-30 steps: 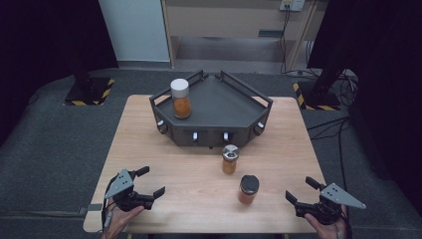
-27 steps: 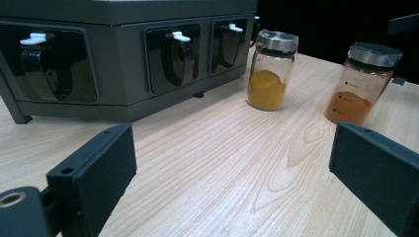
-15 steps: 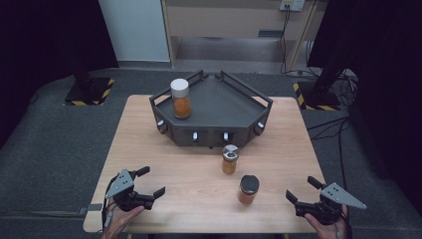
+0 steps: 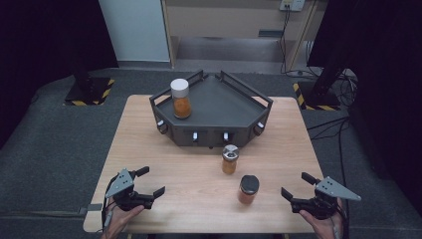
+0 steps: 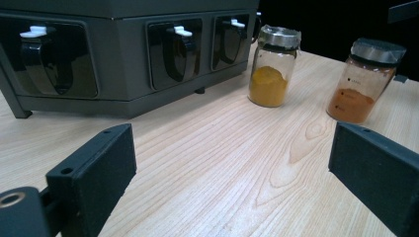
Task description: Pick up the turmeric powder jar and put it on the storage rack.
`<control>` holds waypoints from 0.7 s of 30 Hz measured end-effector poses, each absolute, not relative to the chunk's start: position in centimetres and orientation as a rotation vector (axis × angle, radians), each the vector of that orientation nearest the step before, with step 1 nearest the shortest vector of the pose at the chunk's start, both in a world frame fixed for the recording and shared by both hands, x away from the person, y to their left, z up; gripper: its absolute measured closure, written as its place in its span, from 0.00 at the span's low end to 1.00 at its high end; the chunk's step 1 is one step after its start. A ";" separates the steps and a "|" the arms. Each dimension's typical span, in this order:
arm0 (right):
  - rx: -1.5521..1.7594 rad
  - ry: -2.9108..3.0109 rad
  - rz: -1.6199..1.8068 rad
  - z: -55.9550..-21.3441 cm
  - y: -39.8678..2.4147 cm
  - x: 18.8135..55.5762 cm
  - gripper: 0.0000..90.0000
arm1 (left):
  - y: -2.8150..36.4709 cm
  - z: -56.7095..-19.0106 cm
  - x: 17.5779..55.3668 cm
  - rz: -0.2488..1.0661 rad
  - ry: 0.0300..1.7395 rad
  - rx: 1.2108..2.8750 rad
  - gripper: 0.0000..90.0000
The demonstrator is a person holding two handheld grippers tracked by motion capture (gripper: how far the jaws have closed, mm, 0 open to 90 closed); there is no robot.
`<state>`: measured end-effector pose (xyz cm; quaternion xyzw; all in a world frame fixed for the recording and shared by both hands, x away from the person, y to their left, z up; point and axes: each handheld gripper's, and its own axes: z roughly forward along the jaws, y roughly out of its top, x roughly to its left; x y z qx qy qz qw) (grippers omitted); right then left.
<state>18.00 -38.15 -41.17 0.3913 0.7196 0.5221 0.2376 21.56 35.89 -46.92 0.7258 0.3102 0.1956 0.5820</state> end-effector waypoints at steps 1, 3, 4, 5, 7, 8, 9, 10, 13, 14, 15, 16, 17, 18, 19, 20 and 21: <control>1.072 1.972 1.431 -41.2 -38.2 18.0 0.05 | 35.9 -46.9 21.6 0.457 0.724 1.695 0.04; 1.047 1.996 1.437 -40.4 -37.8 18.9 0.06 | 35.8 -46.8 21.5 0.458 0.725 1.699 0.04; 1.043 2.003 1.447 -40.2 -37.7 19.3 0.06 | 35.8 -46.8 21.5 0.458 0.725 1.699 0.04; 1.042 2.010 1.460 -39.9 -37.6 19.7 0.06 | 35.8 -46.8 21.5 0.458 0.724 1.701 0.04; 1.035 2.016 1.482 -39.4 -37.4 20.5 0.06 | 35.8 -46.8 21.6 0.458 0.724 1.704 0.04; 1.035 2.016 1.482 -39.4 -37.4 20.5 0.06 | 35.8 -46.9 21.6 0.456 0.725 1.703 0.04; 1.016 2.028 1.478 -38.7 -36.9 21.0 0.06 | 35.8 -46.9 21.6 0.455 0.728 1.704 0.04; 1.006 2.032 1.477 -38.4 -36.6 21.3 0.06 | 35.8 -46.9 21.6 0.455 0.728 1.704 0.04; 0.992 2.046 1.486 -37.9 -36.3 21.9 0.06 | 35.9 -46.9 21.5 0.458 0.727 1.697 0.04; 0.975 2.055 1.489 -37.5 -35.8 22.4 0.06 | 35.9 -46.9 21.6 0.456 0.730 1.697 0.04; 0.967 2.063 1.484 -37.3 -35.5 22.6 0.06 | 35.9 -46.9 21.6 0.458 0.728 1.699 0.04; 0.960 2.067 1.490 -37.2 -35.3 22.8 0.06 | 35.9 -46.9 21.6 0.457 0.727 1.699 0.04; 0.952 2.073 1.492 -37.1 -35.1 23.0 0.06 | 35.9 -46.9 21.6 0.456 0.727 1.697 0.04; 0.943 2.081 1.488 -37.0 -34.9 23.2 0.06 | 35.9 -46.9 21.6 0.456 0.728 1.695 0.04; 0.939 2.089 1.485 -36.8 -34.7 23.5 0.06 | 35.9 -46.9 21.6 0.456 0.728 1.695 0.04; 0.938 2.093 1.495 -36.7 -34.6 23.8 0.06 | 35.8 -46.9 21.6 0.453 0.733 1.700 0.04; 0.933 2.100 1.501 -36.6 -34.4 24.0 0.06 | 35.9 -46.8 21.6 0.454 0.732 1.700 0.04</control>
